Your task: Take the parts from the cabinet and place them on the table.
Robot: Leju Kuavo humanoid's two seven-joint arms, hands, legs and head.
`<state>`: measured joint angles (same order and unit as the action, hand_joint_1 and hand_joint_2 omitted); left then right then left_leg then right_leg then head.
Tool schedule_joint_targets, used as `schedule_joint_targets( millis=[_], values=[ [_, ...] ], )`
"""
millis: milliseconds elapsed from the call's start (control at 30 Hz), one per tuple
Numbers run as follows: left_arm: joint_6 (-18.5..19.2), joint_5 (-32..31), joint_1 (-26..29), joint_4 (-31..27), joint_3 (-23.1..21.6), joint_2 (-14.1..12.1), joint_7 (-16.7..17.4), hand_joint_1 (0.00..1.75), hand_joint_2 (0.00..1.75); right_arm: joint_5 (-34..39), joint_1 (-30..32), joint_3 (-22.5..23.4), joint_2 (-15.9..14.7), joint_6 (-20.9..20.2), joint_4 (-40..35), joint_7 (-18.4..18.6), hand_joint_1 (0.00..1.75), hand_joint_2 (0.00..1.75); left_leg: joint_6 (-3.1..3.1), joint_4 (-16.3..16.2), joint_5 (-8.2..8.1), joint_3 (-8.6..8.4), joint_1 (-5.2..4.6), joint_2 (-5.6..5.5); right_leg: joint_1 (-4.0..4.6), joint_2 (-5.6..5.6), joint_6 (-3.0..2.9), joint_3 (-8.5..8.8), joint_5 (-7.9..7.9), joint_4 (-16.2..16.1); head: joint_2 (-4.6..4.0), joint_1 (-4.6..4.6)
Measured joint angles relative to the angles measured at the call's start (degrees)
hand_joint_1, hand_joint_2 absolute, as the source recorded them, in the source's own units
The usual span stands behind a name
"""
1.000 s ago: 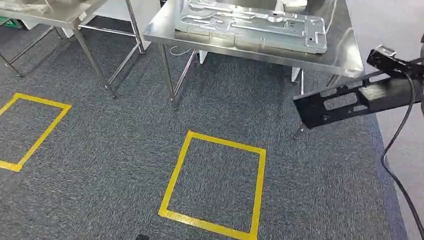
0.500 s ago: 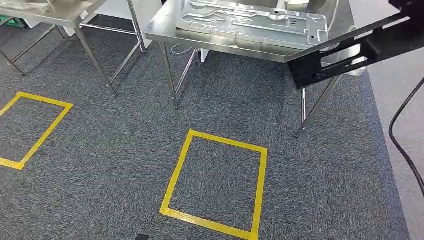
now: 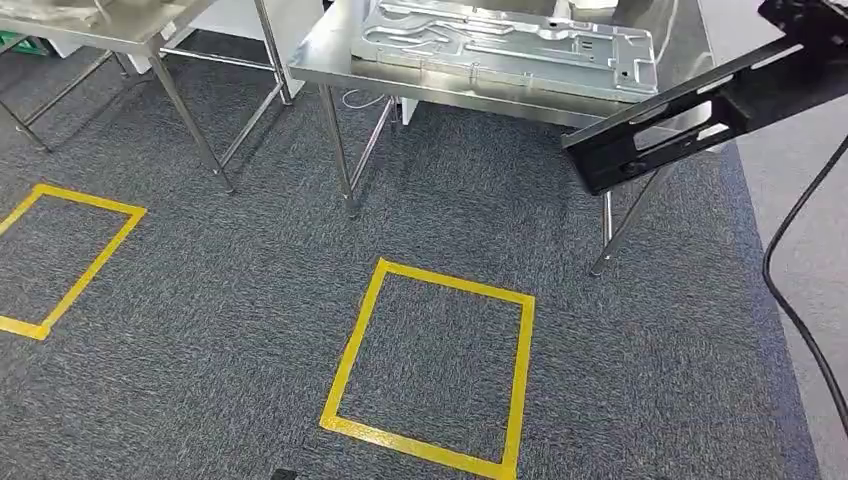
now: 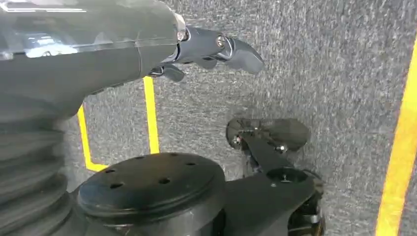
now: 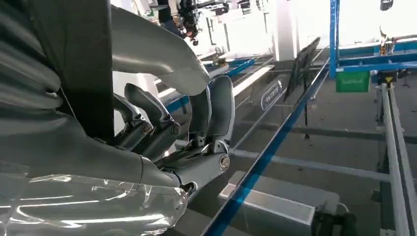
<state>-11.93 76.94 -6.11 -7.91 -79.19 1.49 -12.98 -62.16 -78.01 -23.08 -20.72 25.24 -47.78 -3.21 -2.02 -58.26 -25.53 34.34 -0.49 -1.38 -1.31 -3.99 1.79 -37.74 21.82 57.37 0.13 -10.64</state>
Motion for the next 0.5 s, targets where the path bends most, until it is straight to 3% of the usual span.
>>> schedule_joint_targets(
  millis=[200,267,300,333,367,433,467,500],
  values=[
    [0.6,-1.8,0.0,0.0,-0.2,0.0,1.2,0.00,1.75,0.0,0.7,-0.1,-1.5,-1.7,-2.6,0.2,1.75,1.75,-0.51,-0.3,-0.14,0.16,-0.45,0.00,-0.19,-0.09,0.69,0.01,-0.06,-0.3,-0.02,0.00],
    [0.9,-2.0,-0.1,0.0,-0.6,0.0,1.4,0.00,1.75,0.1,0.8,-0.1,-2.8,-2.4,-3.8,0.4,1.75,1.75,-1.41,0.5,-0.72,-0.35,0.01,0.16,-0.04,0.02,1.05,-0.14,-0.43,1.1,-0.02,0.00],
    [1.1,-2.2,-0.1,0.0,-0.9,0.0,1.5,0.00,1.75,0.3,0.9,-0.1,-3.5,-2.8,-4.5,0.6,1.75,1.75,-1.65,0.6,-0.79,-0.75,0.21,0.27,-0.12,0.80,1.13,-0.42,0.01,1.6,0.00,0.00],
    [1.2,-2.5,-0.1,0.0,-1.1,0.0,1.6,0.00,1.75,0.5,0.9,0.0,-4.2,-3.1,-5.2,0.7,1.75,1.75,-1.95,0.6,-1.03,-1.18,0.22,0.56,-0.03,2.19,1.32,-1.25,1.19,3.7,-0.02,0.00],
    [1.2,-2.7,-0.1,0.0,-1.2,0.0,1.7,0.00,1.75,0.5,0.9,0.0,-4.7,-3.4,-5.6,0.7,1.75,1.75,-2.02,0.6,-1.24,-1.55,0.21,0.87,0.01,2.82,1.54,-3.21,3.15,7.6,-0.02,0.00],
    [1.4,-2.9,0.0,0.0,-1.5,0.0,1.9,0.00,1.75,0.6,1.6,0.0,-5.6,-3.8,-6.2,0.7,1.75,1.75,-1.67,0.5,-1.91,-2.40,0.25,1.47,-0.20,3.27,1.92,-8.15,6.60,16.6,-0.02,0.00],
    [1.4,-2.9,0.1,0.0,-1.5,0.0,2.1,0.00,1.75,0.6,2.2,0.0,-6.0,-4.2,-6.4,0.7,1.75,1.75,-1.46,0.5,-2.35,-2.96,0.35,1.81,-0.37,3.36,2.09,-9.44,6.66,18.5,-0.02,0.00],
    [1.4,-2.9,0.1,0.0,-1.6,0.0,2.1,0.00,1.75,0.6,2.6,0.0,-6.4,-4.5,-6.6,0.8,1.75,1.75,-1.20,0.5,-2.90,-3.68,0.50,2.00,-0.52,3.46,2.10,-9.38,5.49,17.5,0.00,0.00]
  ],
)
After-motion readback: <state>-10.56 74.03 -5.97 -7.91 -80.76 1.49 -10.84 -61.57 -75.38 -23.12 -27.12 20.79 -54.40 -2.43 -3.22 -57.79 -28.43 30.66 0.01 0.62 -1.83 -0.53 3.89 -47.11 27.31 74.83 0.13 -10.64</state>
